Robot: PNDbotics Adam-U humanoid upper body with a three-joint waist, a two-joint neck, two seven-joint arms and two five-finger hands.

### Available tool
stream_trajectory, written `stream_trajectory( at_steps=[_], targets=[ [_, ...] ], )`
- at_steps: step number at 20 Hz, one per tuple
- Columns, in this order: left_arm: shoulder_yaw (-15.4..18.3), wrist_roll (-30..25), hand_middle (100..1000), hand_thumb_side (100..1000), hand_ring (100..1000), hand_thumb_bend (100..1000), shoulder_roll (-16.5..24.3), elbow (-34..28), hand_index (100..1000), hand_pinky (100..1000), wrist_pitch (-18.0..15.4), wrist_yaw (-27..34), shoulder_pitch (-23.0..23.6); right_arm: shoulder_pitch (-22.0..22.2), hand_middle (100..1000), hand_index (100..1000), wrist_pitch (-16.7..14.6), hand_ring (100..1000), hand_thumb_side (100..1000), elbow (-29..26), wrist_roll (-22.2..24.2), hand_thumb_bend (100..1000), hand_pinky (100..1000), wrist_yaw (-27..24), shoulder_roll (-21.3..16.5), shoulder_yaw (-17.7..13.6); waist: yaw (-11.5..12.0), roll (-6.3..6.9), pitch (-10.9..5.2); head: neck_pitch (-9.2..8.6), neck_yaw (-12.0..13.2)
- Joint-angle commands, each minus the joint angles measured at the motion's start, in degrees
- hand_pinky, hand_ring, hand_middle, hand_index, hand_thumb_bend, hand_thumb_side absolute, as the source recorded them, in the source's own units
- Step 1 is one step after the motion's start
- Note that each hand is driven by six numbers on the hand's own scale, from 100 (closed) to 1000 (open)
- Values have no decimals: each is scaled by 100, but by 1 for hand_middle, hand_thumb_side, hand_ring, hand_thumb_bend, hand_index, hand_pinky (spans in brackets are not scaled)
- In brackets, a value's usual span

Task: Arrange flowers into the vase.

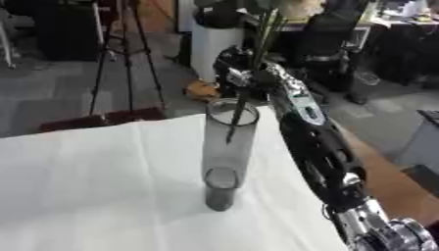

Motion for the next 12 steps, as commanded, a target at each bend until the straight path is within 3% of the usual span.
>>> stream_trajectory(
  at_steps=[1, 4, 9, 10, 12],
  targets=[
    [-1, -10, 552, 843, 502, 667, 28, -65, 945, 568, -12, 11, -46, -150, 100, 168, -102, 100, 151, -44, 8, 100, 100, 54, -100, 14, 10, 43, -17, -28, -7],
    [-2, -12, 552, 842, 502, 666, 28, -62, 945, 568, -13, 10, -47, -153, 100, 187, -165, 100, 160, -69, 8, 100, 100, 69, -111, 24, 17, 38, -20, -24, -6],
    [-2, -13, 553, 842, 502, 666, 29, -60, 945, 568, -15, 8, -51, -165, 100, 233, -296, 162, 204, -100, 8, 100, 100, 102, -137, 79, 16, 29, -27, -22, -13],
    [-2, -13, 553, 842, 502, 666, 29, -60, 944, 568, -16, 8, -52, -168, 100, 260, -315, 215, 219, -103, 8, 120, 100, 103, -138, 84, 15, 29, -28, -22, -15],
    [-2, -13, 553, 842, 502, 666, 30, -61, 944, 568, -17, 7, -54, -170, 100, 260, -349, 215, 219, -123, 8, 120, 100, 91, -140, 93, 13, 27, -30, -21, -19]
  ],
)
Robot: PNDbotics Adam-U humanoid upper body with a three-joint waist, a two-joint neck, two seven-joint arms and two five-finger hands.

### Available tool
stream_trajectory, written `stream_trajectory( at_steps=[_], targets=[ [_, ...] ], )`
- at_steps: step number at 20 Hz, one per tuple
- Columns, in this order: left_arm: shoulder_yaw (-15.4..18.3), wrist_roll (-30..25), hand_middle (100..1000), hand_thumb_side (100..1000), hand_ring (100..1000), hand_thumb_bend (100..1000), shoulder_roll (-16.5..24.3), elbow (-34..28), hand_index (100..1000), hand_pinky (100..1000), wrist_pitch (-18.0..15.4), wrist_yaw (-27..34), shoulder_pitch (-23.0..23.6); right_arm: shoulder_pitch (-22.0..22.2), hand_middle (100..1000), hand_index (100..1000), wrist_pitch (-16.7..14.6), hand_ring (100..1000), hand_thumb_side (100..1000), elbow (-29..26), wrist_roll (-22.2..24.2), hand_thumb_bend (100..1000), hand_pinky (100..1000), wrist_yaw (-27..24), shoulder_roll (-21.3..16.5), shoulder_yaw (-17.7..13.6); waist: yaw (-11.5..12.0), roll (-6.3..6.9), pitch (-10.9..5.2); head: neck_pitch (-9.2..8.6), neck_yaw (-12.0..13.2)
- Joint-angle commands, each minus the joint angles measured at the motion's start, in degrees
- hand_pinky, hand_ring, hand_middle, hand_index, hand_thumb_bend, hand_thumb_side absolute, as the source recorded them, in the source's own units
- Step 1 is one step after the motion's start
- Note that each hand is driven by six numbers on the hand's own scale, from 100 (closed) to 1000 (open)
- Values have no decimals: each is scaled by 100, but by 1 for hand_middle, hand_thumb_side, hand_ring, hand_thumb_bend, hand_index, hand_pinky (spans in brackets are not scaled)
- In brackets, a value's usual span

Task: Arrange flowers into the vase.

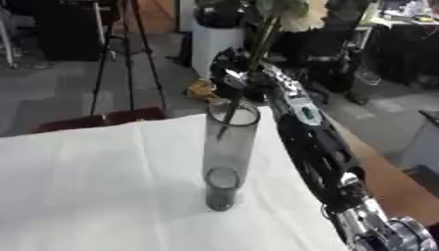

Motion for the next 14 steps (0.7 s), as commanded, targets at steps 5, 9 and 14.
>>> stream_trajectory(
  at_steps=[5, 9, 14],
  targets=[
    [0, -10, 553, 842, 502, 666, 35, -62, 945, 568, -18, 5, -51, -114, 115, 280, -106, 283, 232, -169, 3, 140, 128, -73, -196, 21, -6, 20, -32, -16, -28],
    [1, -10, 554, 842, 503, 666, 35, -62, 945, 568, -20, 4, -56, -95, 146, 299, -140, 335, 233, -192, 3, 141, 180, -112, -236, 46, -12, 11, -23, -13, -33],
    [-2, -12, 555, 842, 503, 666, 33, -57, 945, 568, -25, 4, -61, -95, 175, 317, -182, 362, 236, -200, 3, 142, 201, -104, -248, 79, -25, 2, -16, -12, -36]
  ],
)
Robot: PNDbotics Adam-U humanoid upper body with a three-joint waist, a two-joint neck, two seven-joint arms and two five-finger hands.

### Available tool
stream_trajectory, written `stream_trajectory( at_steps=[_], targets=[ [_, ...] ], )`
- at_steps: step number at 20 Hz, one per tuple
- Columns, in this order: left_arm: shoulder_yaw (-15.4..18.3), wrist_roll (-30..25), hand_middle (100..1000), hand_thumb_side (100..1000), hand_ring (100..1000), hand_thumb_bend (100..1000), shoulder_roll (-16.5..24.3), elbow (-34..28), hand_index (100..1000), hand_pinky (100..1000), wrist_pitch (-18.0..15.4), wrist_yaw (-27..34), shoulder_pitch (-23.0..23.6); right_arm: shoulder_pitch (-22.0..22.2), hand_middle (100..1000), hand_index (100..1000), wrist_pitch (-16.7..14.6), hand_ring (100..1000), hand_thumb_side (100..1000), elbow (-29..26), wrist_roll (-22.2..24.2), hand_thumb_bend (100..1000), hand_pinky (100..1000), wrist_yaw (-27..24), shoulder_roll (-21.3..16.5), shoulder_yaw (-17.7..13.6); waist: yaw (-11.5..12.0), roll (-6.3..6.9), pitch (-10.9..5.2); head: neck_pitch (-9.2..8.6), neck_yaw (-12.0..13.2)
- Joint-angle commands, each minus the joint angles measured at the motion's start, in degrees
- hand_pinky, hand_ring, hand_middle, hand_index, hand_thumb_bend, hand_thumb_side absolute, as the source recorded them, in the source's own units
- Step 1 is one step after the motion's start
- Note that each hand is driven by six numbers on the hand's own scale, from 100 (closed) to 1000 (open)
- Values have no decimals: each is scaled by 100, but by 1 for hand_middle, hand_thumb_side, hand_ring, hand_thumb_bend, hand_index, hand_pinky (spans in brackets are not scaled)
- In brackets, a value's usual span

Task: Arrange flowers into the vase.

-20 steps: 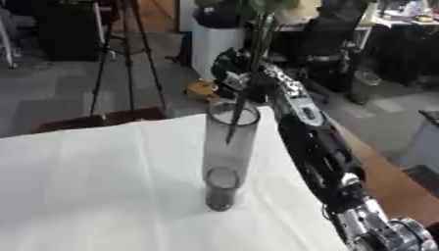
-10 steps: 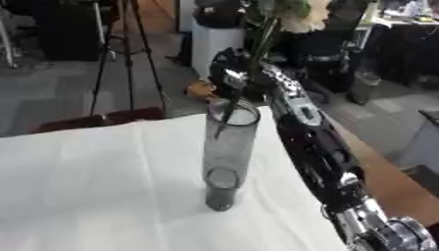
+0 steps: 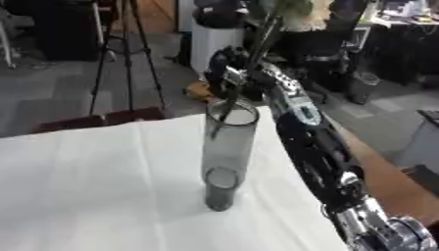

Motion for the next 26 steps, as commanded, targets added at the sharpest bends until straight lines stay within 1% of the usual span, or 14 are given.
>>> stream_trajectory(
  at_steps=[1, 14, 22, 26],
  targets=[
    [-2, -11, 555, 842, 503, 666, 34, -58, 945, 568, -25, 3, -61, -99, 179, 320, -47, 365, 236, -130, 5, 143, 204, -45, -215, 8, -14, 3, -15, -12, -22],
    [-3, -11, 556, 843, 503, 666, 31, -54, 945, 568, -26, 5, -56, -130, 213, 366, -185, 398, 274, -112, 5, 158, 243, 86, -231, 129, 26, -2, -4, 1, -38],
    [-1, -10, 557, 843, 504, 666, 33, -48, 946, 568, -31, 2, -52, -221, 249, 409, -447, 435, 300, -13, 5, 173, 295, 187, -315, 306, 53, -22, -5, 20, -40],
    [-4, -13, 557, 843, 504, 667, 35, -45, 946, 569, -32, 1, -50, -259, 268, 433, -630, 455, 328, 62, 5, 202, 324, 221, -366, 401, 59, -30, -7, 34, -43]
  ],
)
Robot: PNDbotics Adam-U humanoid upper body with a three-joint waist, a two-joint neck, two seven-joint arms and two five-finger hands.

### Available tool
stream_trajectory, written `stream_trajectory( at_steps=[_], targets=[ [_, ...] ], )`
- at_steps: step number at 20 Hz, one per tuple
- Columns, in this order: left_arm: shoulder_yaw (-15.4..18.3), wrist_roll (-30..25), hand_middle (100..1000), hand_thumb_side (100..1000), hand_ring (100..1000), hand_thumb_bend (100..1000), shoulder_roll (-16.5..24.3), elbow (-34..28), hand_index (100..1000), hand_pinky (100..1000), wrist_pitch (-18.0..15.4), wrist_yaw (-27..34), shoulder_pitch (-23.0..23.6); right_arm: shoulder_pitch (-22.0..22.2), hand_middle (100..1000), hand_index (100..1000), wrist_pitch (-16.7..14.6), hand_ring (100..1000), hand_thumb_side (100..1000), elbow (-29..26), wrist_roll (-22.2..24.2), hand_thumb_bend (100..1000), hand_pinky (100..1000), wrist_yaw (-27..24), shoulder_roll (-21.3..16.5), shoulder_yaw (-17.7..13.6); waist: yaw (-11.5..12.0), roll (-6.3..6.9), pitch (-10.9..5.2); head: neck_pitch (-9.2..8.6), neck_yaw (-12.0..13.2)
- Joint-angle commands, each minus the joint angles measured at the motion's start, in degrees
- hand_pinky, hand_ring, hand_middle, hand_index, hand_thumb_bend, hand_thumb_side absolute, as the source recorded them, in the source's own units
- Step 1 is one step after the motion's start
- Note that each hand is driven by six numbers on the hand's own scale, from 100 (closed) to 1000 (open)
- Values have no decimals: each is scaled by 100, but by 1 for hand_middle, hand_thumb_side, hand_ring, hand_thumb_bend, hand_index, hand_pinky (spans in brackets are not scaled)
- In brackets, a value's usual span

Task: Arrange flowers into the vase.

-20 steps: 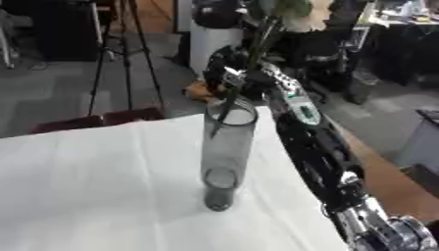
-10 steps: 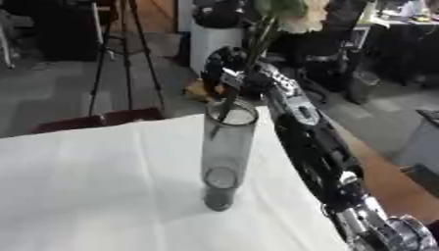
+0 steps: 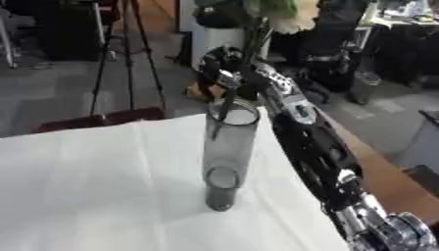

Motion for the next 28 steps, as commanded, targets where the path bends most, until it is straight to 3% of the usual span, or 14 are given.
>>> stream_trajectory(
  at_steps=[1, 7, 20, 25, 28],
  targets=[
    [-4, -6, 557, 843, 504, 667, 36, -47, 946, 569, -23, 1, -49, -165, 272, 437, -158, 458, 334, -3, 1, 210, 329, 71, -239, 45, 7, -31, -8, 34, -16],
    [-6, -8, 557, 843, 504, 667, 42, -45, 945, 569, -21, -2, -44, -197, 308, 470, -428, 488, 396, 73, 1, 300, 377, 122, -310, 176, 17, -35, -17, 42, -23],
    [-8, -13, 558, 843, 505, 667, 48, -45, 945, 569, -17, -4, -43, -237, 323, 488, -643, 503, 420, 269, 1, 307, 400, 177, -372, 285, 22, -40, -26, 46, -27],
    [-6, -12, 559, 843, 505, 667, 48, -45, 945, 569, -18, -7, -43, -242, 345, 513, -810, 525, 521, 350, 1, 405, 431, 264, -413, 350, 27, -48, -26, 49, -29],
    [-6, -14, 559, 843, 505, 668, 47, -42, 945, 569, -17, -9, -47, -243, 348, 520, -918, 528, 638, 422, 1, 543, 436, 309, -418, 350, 20, -52, -21, 56, -27]
  ],
)
